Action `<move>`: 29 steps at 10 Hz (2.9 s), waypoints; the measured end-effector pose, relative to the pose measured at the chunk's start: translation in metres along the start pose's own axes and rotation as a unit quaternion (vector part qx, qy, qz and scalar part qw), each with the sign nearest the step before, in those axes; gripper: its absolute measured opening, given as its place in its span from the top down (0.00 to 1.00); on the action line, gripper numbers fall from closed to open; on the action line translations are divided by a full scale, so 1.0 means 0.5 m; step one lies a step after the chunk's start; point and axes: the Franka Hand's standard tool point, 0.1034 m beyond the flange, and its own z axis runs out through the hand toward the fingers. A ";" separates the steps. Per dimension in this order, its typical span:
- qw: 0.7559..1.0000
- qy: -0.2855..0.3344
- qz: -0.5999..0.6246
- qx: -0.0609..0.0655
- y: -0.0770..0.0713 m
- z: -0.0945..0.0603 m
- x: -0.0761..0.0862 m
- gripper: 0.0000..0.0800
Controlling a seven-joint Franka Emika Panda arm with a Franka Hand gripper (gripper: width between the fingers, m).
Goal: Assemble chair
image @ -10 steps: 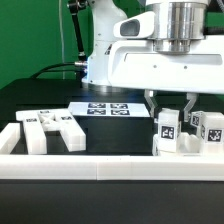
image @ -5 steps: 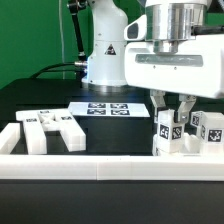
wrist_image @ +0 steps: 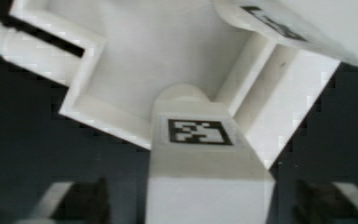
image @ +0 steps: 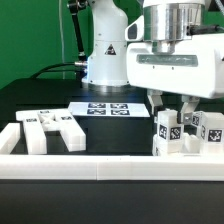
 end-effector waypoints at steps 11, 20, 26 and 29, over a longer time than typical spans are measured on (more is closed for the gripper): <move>0.867 0.002 -0.499 -0.009 0.005 0.002 0.007 0.19; 0.797 0.003 -0.603 -0.017 0.006 0.003 0.007 0.64; 0.919 0.009 -0.393 -0.016 0.002 0.004 -0.004 0.64; 0.964 0.007 -0.264 -0.012 0.004 0.004 -0.002 0.64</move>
Offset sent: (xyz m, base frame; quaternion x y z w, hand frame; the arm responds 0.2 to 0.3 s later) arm 0.0065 0.0030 -0.0013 0.0319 -0.0437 -0.2698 0.9614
